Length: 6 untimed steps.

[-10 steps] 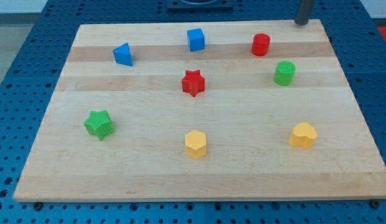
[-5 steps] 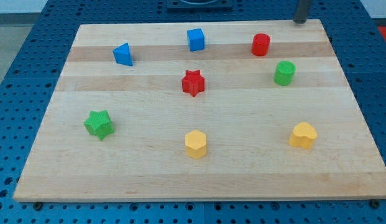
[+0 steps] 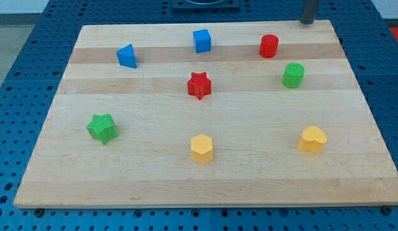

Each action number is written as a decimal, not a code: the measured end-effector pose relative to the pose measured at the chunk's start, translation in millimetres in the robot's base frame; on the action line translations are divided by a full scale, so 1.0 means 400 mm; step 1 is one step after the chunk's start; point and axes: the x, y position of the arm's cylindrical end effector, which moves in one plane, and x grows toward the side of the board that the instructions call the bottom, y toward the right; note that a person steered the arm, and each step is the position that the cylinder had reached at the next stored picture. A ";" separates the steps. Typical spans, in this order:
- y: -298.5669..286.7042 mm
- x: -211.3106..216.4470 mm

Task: Point your arm to the red circle

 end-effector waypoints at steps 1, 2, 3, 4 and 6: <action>-0.013 -0.001; -0.022 0.000; -0.022 -0.001; -0.022 -0.001; -0.056 0.001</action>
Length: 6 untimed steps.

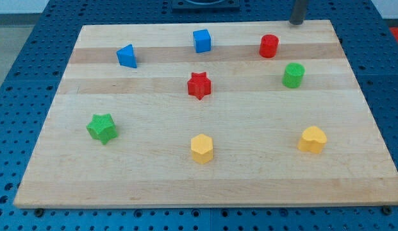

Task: Point your arm to the red circle

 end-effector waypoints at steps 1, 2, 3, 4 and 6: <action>-0.001 -0.001; -0.005 0.000; -0.005 0.015; -0.005 0.052; -0.113 0.172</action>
